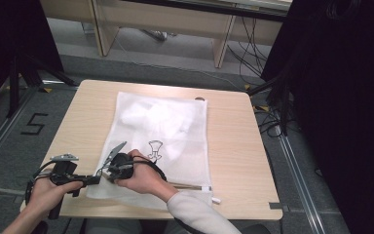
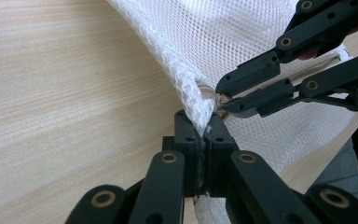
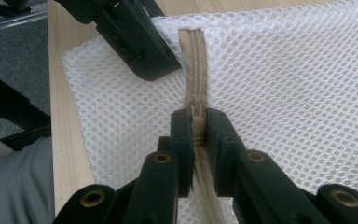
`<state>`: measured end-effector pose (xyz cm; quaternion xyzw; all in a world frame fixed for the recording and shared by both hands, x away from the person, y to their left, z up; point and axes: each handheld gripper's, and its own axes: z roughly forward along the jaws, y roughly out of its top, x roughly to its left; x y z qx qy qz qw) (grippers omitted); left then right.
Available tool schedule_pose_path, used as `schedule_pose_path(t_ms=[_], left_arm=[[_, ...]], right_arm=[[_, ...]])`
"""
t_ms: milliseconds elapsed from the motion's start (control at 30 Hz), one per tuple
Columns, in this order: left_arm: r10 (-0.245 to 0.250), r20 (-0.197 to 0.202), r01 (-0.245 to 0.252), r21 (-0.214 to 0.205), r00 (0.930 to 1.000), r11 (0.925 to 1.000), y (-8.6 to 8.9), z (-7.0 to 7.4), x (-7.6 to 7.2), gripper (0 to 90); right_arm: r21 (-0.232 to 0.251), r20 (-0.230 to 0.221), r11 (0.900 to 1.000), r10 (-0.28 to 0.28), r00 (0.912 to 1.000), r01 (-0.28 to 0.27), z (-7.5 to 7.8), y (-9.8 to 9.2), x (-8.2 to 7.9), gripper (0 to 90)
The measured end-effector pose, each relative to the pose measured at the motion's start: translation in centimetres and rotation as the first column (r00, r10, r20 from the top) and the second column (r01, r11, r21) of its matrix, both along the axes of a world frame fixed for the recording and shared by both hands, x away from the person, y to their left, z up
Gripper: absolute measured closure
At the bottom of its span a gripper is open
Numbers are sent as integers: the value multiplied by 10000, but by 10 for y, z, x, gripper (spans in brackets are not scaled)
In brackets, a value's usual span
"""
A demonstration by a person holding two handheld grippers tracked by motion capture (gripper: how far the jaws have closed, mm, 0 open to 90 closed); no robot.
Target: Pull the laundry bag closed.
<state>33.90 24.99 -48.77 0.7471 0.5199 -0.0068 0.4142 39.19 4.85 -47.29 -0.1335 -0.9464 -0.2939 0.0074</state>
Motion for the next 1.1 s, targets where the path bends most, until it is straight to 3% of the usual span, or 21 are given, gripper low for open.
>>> schedule_pose_path(t_ms=[167,467,700,900,933,1100], left_arm=[[-97,57,96,94,9999,9999,1,1,0,862],[-125,9,125,175,9999,9998,0,1,0,863],[-36,-16,36,94,10000,9999,0,1,0,863],[-172,7,171,347,9999,9993,-2,1,0,863],[-40,136,36,249,9999,9997,-3,0,0,864],[-83,29,82,332,10000,9994,-1,0,0,864]], right_arm=[[-300,132,9995,-76,9999,80,-1,0,-1,825],[-168,9,9999,-16,10000,17,-2,-2,0,825],[-407,0,9992,0,10000,0,-1,-4,-2,826],[-390,-49,9992,34,10000,-36,-3,-7,-2,825],[-392,-70,9992,39,10000,-42,-3,-7,-2,825],[-555,-51,9984,109,9999,-112,-2,-10,-2,825]])
